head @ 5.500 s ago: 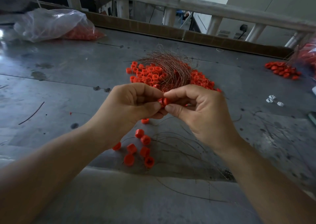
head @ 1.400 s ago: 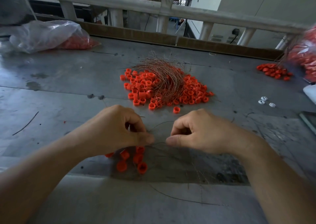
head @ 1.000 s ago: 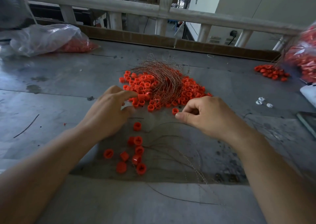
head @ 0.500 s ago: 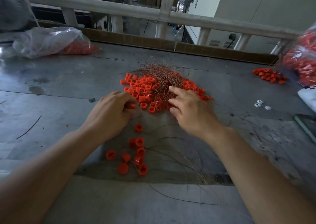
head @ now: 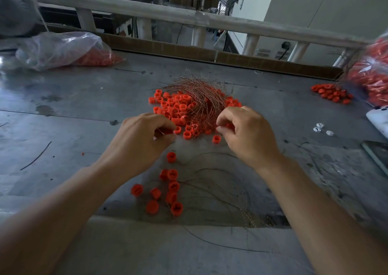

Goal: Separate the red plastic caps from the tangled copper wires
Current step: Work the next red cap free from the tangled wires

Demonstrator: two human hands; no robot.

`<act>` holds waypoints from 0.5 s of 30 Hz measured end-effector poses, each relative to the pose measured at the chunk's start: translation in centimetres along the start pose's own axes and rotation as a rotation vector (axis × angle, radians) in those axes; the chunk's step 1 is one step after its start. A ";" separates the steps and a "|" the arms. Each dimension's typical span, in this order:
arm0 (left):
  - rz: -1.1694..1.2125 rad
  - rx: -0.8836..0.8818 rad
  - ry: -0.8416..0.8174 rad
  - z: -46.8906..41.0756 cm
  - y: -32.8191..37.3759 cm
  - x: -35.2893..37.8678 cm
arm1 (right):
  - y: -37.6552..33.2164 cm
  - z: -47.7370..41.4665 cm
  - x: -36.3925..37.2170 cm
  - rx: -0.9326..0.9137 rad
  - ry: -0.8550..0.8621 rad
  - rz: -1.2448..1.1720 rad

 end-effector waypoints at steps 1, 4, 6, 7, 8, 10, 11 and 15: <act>0.001 -0.003 -0.006 0.0 0.0 0.0 | 0.1 0.0 0.0 0.014 0.015 -0.009; 0.002 -0.008 -0.017 0.0 0.1 0.1 | 0.4 -0.1 0.3 0.009 -0.013 -0.016; 0.012 -0.006 -0.013 0.1 0.1 0.1 | 0.5 -0.1 0.3 0.000 -0.016 -0.034; 0.020 -0.004 -0.007 0.1 0.2 0.0 | 0.5 0.0 0.2 -0.010 0.002 -0.052; 0.030 0.004 0.001 0.1 0.2 0.0 | 0.3 0.0 0.1 -0.030 0.030 -0.068; 0.056 0.047 0.004 0.1 0.5 -0.2 | -0.2 0.1 -0.3 -0.080 0.097 -0.097; 0.070 0.090 -0.001 0.2 0.8 -0.3 | -0.4 0.2 -0.6 -0.107 0.129 -0.118; 0.199 0.246 -0.042 0.6 1.9 -0.5 | -1.6 0.7 -1.2 -0.241 0.182 -0.209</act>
Point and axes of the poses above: each hand's wrist, its own z-axis away from the middle knuckle, its own x-axis out of the palm, y = z × x, the point moved 3 cm from there along -z, towards the middle knuckle, and after that the axes turned 6 degrees about x, right-handed, at the moved point
